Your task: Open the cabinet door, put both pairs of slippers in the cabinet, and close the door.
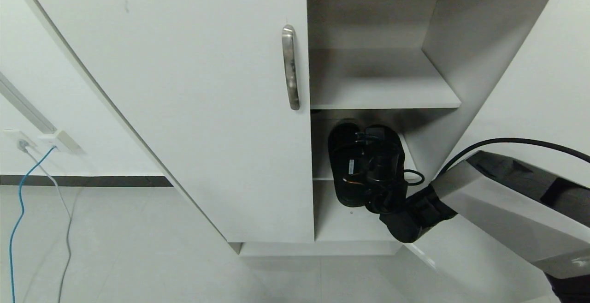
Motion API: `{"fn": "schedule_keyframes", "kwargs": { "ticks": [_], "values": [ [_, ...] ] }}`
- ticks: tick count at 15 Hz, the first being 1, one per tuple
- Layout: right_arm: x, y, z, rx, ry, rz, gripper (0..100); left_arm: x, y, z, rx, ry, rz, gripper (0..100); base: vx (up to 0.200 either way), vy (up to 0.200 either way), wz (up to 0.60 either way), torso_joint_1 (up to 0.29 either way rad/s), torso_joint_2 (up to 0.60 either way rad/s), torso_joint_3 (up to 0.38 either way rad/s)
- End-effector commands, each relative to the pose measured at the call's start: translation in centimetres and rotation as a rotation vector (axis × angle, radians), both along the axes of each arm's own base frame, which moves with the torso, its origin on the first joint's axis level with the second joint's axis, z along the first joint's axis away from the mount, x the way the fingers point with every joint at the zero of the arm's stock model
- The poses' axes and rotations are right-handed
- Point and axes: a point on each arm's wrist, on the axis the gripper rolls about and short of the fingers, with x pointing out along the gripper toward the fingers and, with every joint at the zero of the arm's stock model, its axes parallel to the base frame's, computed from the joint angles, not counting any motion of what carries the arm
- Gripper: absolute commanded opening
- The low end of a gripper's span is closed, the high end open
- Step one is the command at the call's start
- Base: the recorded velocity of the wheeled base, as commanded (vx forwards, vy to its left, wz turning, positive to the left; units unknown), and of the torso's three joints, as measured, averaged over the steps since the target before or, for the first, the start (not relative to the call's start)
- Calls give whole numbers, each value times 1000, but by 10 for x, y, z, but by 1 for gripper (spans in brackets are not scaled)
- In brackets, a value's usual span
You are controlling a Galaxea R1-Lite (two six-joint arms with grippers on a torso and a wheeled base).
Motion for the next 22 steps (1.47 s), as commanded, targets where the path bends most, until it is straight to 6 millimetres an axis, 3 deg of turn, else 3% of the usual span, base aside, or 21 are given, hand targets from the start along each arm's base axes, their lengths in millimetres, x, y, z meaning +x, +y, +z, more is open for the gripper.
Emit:
{"fn": "schedule_keyframes", "kwargs": {
  "ticks": [1, 5, 10, 22],
  "values": [
    [24, 0, -1, 10, -14, -25, 0, 0, 0, 0, -1, 0, 1, 0, 0, 0, 0, 0, 0, 0],
    [51, 3, 10, 27, -38, -50, 0, 0, 0, 0, -1, 0, 1, 0, 0, 0, 0, 0, 0, 0],
    [68, 2, 13, 35, -30, -43, 0, 0, 0, 0, -5, 0, 2, 0, 0, 0, 0, 0, 0, 0],
    [78, -5, 9, 69, 21, -48, 0, 0, 0, 0, -7, 0, 5, 0, 0, 0, 0, 0, 0, 0]
  ]
}}
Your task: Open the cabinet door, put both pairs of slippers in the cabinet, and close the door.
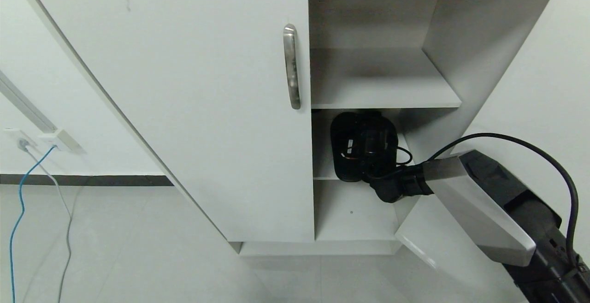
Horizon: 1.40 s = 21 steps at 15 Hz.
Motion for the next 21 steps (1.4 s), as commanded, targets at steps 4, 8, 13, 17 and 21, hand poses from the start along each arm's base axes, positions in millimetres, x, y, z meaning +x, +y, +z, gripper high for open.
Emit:
{"fn": "schedule_keyframes", "kwargs": {
  "ticks": [4, 8, 13, 17, 21],
  "values": [
    [-1, 0, -4, -8, 14, -2, 100, 0, 0, 0, -9, 0, 2, 0, 0, 0, 0, 0, 0, 0],
    [-36, -11, 27, -7, 12, 14, 100, 0, 0, 0, -8, 0, 0, 0, 0, 0, 0, 0, 0, 0],
    [-169, -37, 75, -59, 87, 124, 100, 0, 0, 0, -8, 0, -1, 0, 0, 0, 0, 0, 0, 0],
    [-256, -85, 76, -115, 163, 185, 100, 0, 0, 0, -9, 0, -5, 0, 0, 0, 0, 0, 0, 0],
    [-271, -105, 55, -77, 232, 181, 100, 0, 0, 0, -32, -1, 0, 0, -150, 0, 0, 1, -1, -1]
  ]
}}
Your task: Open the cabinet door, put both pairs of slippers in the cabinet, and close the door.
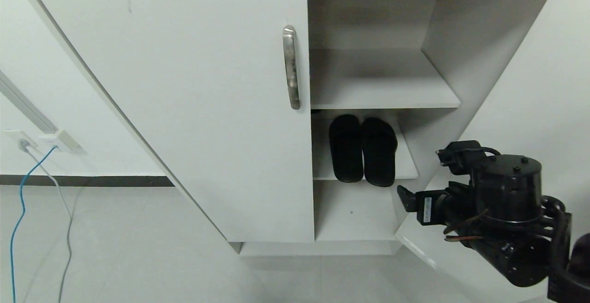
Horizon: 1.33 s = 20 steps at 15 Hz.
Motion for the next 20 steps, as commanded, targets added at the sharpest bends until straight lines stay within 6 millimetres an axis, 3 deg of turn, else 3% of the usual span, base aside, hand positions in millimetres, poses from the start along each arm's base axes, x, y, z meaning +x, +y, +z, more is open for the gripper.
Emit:
{"fn": "schedule_keyframes", "kwargs": {
  "ticks": [1, 3, 16, 20],
  "values": [
    [-12, -9, 1, 10, -1, 1, 100, 0, 0, 0, -24, -1, 10, 0, -200, 0, 0, -7, 2, 12],
    [-10, -7, -1, 7, 2, 3, 100, 0, 0, 0, -22, -2, 15, 0, -200, 0, 0, 5, 5, 0],
    [-17, 1, 2, 34, 9, 117, 100, 0, 0, 0, -10, -2, 13, 0, 0, 0, 0, 0, 0, 0],
    [-24, -5, 14, 72, -24, 145, 100, 0, 0, 0, -8, -2, 13, 0, 0, 0, 0, 0, 0, 0]
  ]
}}
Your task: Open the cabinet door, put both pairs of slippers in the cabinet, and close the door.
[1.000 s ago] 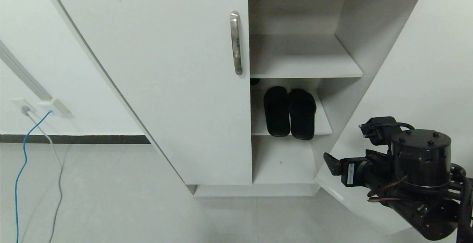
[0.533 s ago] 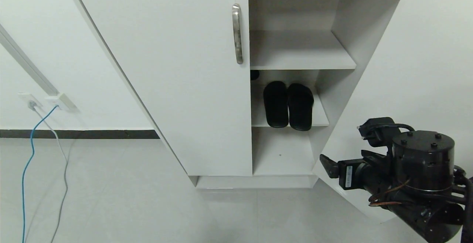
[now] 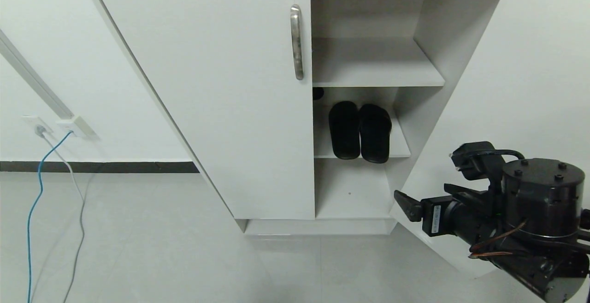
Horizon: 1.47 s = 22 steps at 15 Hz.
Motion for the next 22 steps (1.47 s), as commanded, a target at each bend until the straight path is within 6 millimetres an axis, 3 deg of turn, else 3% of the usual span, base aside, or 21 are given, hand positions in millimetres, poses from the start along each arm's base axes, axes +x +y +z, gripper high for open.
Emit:
{"fn": "schedule_keyframes", "kwargs": {
  "ticks": [1, 6, 9, 16, 22],
  "values": [
    [-2, -2, 6, 17, -18, 4, 100, 0, 0, 0, -1, 0, 0, 0, 0, 0, 0, 0, 0, 0],
    [14, 18, 15, 31, -36, 42, 100, 0, 0, 0, -3, 2, -3, 0, 0, 80, 0, 3, 2, 3],
    [23, 34, -4, 0, 14, 59, 100, 0, 0, 0, -3, 2, -3, 0, 0, 200, 0, 2, 2, 4],
    [-17, 23, 25, -2, 10, 136, 100, 0, 0, 0, -5, 2, 0, 0, 0, 171, 0, 0, 0, -1],
    [-23, 24, 23, -13, 21, 159, 100, 0, 0, 0, -6, 2, 0, 0, 0, 0, 0, 0, 0, 0]
  ]
}}
